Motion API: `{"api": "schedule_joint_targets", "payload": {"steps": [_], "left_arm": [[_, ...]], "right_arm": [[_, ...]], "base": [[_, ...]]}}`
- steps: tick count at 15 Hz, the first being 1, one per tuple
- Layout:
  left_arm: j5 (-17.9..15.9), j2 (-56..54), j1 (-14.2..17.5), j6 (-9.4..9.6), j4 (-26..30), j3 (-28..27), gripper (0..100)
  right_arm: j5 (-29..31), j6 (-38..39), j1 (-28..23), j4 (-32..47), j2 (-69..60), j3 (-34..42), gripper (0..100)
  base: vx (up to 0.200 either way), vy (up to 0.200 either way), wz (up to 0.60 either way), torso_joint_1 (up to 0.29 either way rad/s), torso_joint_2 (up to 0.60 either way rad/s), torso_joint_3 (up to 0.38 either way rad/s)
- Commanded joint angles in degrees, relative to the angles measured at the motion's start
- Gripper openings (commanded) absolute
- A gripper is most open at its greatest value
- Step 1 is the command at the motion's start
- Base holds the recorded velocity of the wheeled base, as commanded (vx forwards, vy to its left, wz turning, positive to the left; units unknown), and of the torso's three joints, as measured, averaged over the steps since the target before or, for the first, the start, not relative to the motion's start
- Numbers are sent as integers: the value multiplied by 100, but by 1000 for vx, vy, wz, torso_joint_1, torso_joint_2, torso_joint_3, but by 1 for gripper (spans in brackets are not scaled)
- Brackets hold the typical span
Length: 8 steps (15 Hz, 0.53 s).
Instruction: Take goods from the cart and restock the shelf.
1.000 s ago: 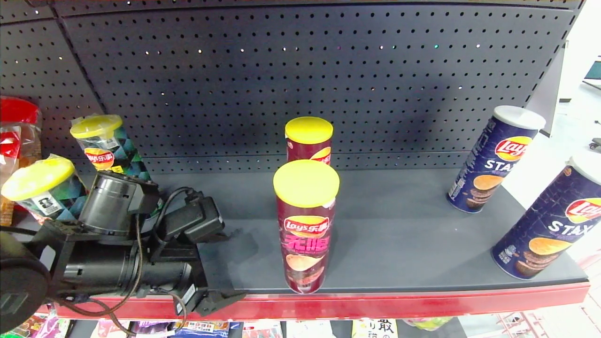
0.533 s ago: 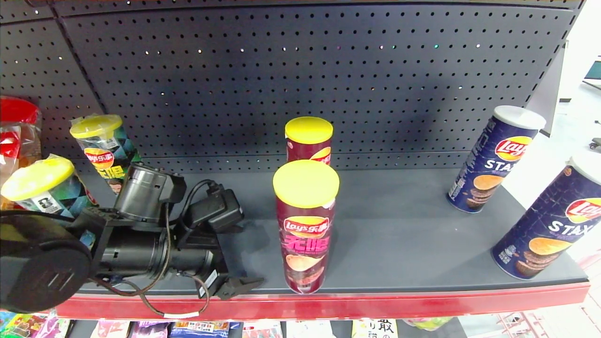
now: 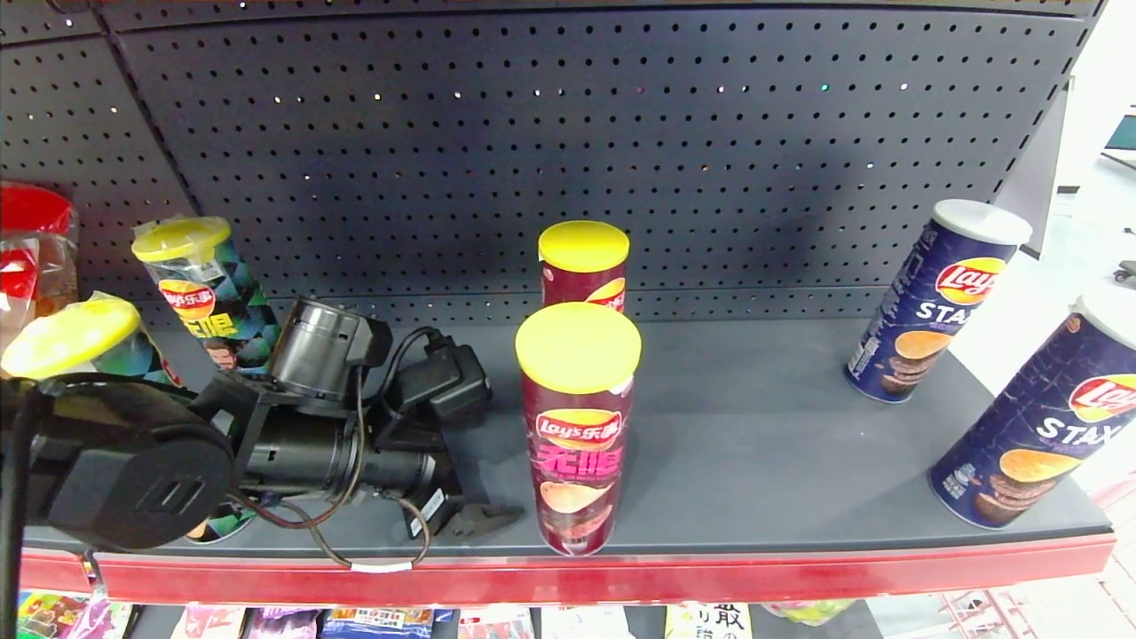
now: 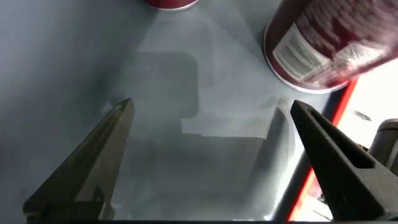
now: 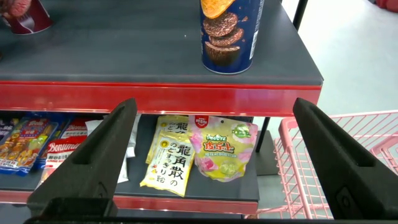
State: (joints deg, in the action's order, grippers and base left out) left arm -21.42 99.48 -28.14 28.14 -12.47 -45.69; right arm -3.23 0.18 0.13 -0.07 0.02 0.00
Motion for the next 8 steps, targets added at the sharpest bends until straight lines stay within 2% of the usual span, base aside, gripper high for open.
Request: {"api": "schedule_joint_targets", "payload": {"steps": [1, 8], "left_arm": [[-3, 81, -34, -1, -1, -54, 100], [-3, 142, -78, -1, -10, -133, 100]], "right_arm": [[-2, -1, 4, -1, -2, 0, 100], [-2, -1, 4, -1, -2, 0, 100]], "base": [[0, 0, 0, 0, 0, 0], [0, 0, 0, 0, 0, 0]]}}
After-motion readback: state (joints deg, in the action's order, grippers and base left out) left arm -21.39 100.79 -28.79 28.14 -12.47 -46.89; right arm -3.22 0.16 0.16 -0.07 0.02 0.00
